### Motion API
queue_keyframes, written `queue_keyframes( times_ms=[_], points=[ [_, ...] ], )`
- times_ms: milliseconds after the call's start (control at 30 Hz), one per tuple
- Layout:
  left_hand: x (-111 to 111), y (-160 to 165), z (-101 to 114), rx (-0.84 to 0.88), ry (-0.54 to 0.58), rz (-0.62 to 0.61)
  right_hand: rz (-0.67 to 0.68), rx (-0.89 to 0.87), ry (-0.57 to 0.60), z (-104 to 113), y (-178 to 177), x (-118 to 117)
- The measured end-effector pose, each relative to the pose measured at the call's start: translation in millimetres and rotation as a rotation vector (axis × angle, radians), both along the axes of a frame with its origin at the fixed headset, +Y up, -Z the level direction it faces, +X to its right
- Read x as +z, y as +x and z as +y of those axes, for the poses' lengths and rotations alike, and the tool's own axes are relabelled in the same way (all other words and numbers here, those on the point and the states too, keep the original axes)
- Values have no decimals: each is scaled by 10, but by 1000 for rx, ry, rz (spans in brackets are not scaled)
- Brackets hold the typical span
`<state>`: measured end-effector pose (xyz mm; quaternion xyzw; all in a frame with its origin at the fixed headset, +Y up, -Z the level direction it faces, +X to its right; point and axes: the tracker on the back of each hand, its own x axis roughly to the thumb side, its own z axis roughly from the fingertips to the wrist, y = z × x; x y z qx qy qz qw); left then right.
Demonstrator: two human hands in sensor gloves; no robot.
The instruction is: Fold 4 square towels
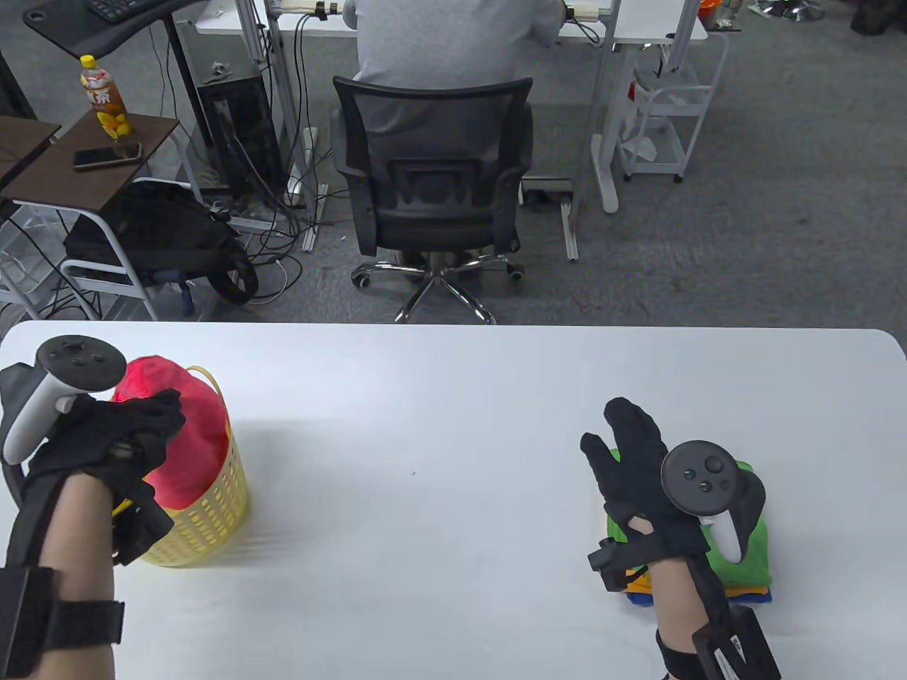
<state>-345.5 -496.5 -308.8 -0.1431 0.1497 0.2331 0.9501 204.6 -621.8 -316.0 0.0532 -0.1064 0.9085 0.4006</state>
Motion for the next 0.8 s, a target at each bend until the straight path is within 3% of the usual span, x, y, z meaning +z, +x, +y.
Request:
queue_keyframes(
  times_ms=[67, 133, 233, 300, 367, 500, 567, 667, 733, 800],
  points=[
    [179, 264, 224, 1, 76, -79, 3, -5, 6, 20, -9, 23],
    [301, 545, 313, 19, 105, -143, 10, -12, 13, 41, -19, 45],
    [347, 980, 181, 30, 65, -236, 17, -13, 21, 62, -34, 67],
    [273, 1290, -112, 24, 4, -285, 22, -10, 21, 64, -50, 76],
    [125, 1593, -580, 34, -118, -332, 29, 0, 18, 54, -72, 81],
    [-153, 2024, -1723, 137, -374, -393, 45, -2, 0, 23, -79, 75],
    [-245, 2097, -2080, 184, -425, -407, 48, -5, -7, 14, -62, 74],
    [-340, 2029, -2184, 177, -339, -355, 45, -18, -9, 16, -20, 74],
    [-390, 1908, -2139, 45, -206, -289, 37, -33, -8, 23, 20, 66],
    [-392, 1823, -2159, -127, -153, -268, 36, -47, -8, 22, 39, 55]
  ],
)
